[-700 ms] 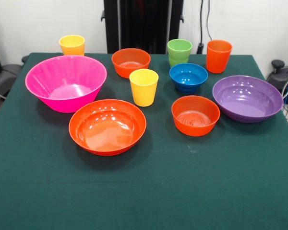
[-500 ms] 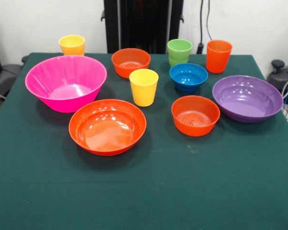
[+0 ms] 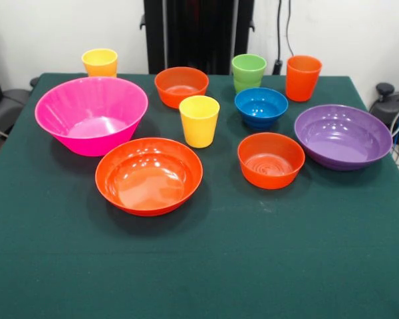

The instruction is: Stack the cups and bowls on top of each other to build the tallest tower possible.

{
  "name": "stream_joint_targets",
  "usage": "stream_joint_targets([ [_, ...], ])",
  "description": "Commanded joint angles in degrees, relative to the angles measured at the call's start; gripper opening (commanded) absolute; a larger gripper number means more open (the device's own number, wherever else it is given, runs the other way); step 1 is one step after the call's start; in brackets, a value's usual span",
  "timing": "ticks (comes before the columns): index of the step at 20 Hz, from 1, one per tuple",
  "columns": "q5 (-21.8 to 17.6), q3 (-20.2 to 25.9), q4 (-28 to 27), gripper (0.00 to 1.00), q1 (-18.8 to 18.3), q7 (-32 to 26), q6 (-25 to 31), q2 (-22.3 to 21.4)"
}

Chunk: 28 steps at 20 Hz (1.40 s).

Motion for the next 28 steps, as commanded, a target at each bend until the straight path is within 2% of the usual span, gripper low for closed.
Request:
stream_joint_targets([
  [1,0.73,5.87,7.57,1.0,-3.17,-12.3,3.99,-0.3],
  [20,3.33,11.96,12.02,1.0,-12.7,-20.13,5.68,-5.46],
  [28,6.65,13.63,13.81,1.0,-17.3,-27.04,7.86,-8.43],
])
